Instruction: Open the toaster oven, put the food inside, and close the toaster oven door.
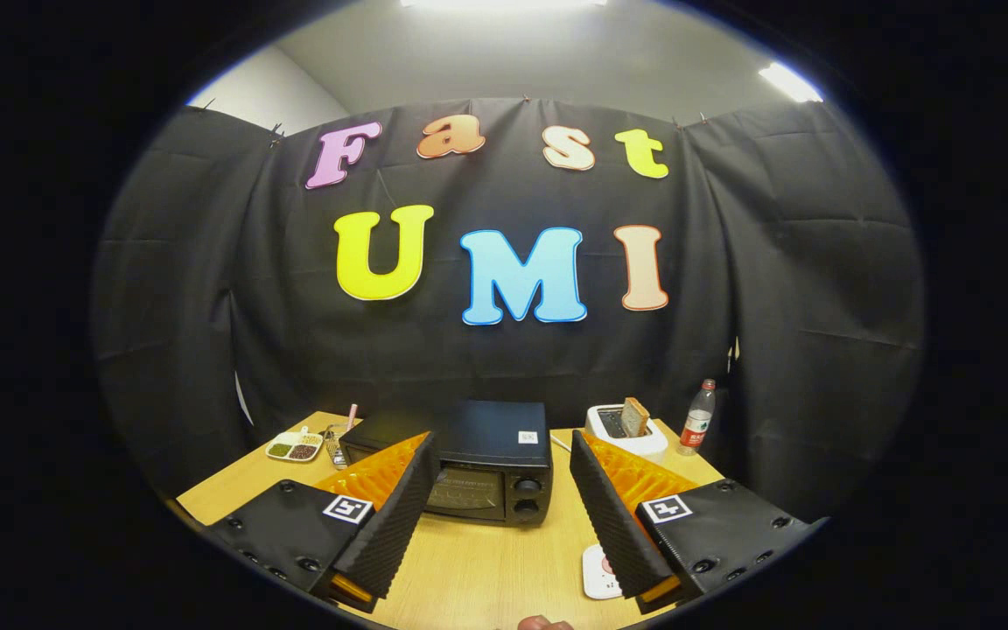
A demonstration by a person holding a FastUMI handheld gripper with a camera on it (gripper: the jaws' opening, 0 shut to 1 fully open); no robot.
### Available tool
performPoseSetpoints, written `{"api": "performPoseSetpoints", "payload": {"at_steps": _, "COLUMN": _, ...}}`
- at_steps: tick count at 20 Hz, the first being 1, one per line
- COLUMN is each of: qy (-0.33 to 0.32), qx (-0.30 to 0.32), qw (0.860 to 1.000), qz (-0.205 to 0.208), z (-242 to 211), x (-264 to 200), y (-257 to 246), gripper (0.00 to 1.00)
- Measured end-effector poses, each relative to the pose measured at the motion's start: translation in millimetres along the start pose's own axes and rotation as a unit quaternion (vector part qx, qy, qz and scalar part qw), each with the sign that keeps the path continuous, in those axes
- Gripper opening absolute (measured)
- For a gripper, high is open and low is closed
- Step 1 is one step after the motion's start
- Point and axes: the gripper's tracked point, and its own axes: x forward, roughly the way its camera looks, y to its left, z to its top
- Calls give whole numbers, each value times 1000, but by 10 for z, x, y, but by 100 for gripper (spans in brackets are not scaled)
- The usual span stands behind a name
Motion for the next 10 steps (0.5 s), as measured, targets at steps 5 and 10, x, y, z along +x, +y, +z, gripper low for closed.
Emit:
{"api": "performPoseSetpoints", "payload": {"at_steps": 5, "qy": 7, "qx": 5, "qw": 1000, "qz": 10, "z": -17, "x": 196, "y": 200, "gripper": 96}}
{"api": "performPoseSetpoints", "payload": {"at_steps": 10, "qy": 16, "qx": 17, "qw": 1000, "qz": 12, "z": -30, "x": 445, "y": 330, "gripper": 96}}
